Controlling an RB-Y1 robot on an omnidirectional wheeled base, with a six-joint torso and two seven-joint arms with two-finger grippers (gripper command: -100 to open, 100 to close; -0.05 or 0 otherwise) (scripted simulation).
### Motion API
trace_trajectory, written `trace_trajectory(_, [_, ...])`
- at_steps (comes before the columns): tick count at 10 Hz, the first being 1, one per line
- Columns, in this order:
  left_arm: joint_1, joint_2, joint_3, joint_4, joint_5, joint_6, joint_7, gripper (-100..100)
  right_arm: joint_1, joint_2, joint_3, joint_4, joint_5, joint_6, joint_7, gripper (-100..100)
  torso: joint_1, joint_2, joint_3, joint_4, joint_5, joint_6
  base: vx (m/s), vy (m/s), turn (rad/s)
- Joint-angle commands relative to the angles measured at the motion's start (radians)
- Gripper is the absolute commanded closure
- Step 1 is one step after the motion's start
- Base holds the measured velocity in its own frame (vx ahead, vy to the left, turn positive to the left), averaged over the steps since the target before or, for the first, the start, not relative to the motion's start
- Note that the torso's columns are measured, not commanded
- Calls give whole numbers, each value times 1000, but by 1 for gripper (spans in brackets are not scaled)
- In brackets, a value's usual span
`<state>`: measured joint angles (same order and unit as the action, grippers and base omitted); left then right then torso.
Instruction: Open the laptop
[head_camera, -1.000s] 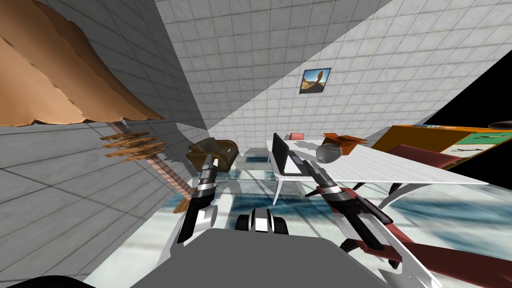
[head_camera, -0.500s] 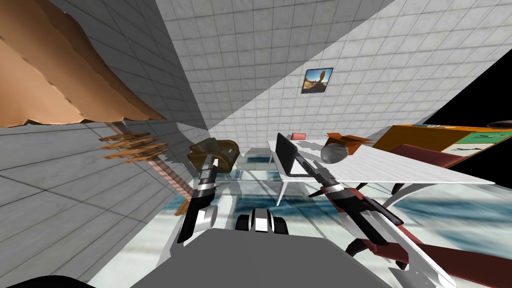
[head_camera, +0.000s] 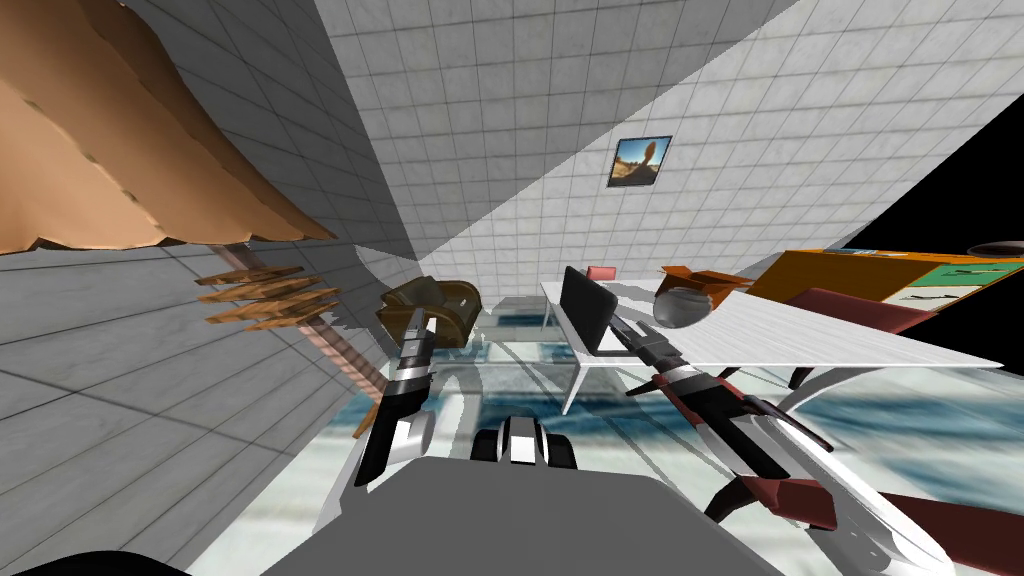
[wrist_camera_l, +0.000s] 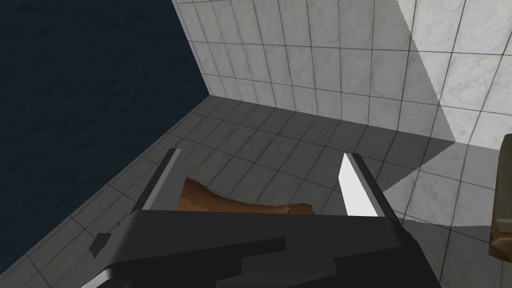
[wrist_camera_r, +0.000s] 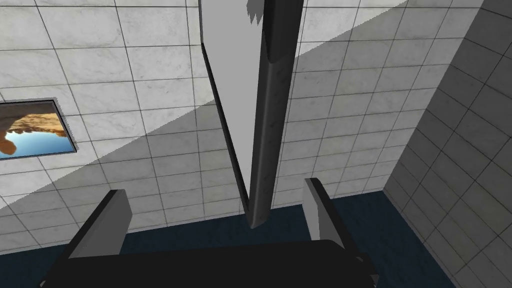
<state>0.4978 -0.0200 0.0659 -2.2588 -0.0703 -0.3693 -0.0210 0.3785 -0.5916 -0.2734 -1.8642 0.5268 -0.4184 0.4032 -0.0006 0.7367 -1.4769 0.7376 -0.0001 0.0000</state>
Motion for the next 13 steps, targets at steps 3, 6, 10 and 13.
trace_trajectory(3, [0,0,0,0,0,0,0,0,-21,-107,-37,73,110,53,82,-100,3,1,1,0,1,0,30,195,-26])
trace_trajectory(6, [0,0,0,0,0,0,0,0,-33,-159,-59,117,168,77,127,-100,-2,2,2,1,-1,0,11,149,-20])
trace_trajectory(10, [0,0,0,0,0,0,0,0,-37,-211,-77,141,188,95,130,-100,-3,1,1,0,-1,0,40,90,0])
trace_trajectory(13, [0,0,0,0,0,0,0,0,-53,-208,-67,163,155,97,93,100,-1,4,2,0,-1,0,20,-12,13])
